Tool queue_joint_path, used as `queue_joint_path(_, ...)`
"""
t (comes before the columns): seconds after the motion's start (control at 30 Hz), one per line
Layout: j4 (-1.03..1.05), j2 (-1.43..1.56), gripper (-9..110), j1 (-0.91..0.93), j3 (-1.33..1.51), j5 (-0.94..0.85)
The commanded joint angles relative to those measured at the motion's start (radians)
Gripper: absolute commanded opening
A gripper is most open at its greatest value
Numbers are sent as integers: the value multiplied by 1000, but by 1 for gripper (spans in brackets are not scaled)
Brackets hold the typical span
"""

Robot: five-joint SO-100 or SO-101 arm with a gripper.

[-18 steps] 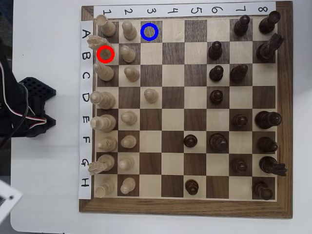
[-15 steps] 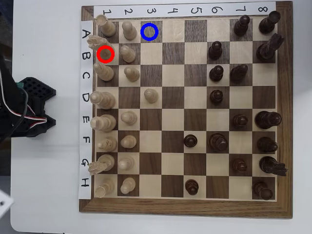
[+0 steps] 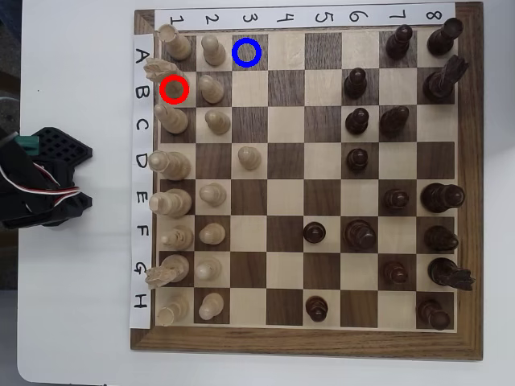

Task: Move the piece to destination

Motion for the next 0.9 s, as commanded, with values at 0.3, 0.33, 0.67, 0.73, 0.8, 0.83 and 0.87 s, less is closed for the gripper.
queue_joint_path(0.3,3,-176,0,-137,-480,526)
queue_joint_path(0.33,-6,-179,0,-150,-483,540)
queue_joint_path(0.67,-11,-241,1,-380,-492,690)
queue_joint_path(0.73,-11,-249,1,-460,-488,716)
queue_joint_path(0.8,-40,-239,2,-522,-437,735)
queue_joint_path(0.83,-66,-227,4,-555,-390,736)
queue_joint_path(0.87,-86,-215,4,-583,-347,733)
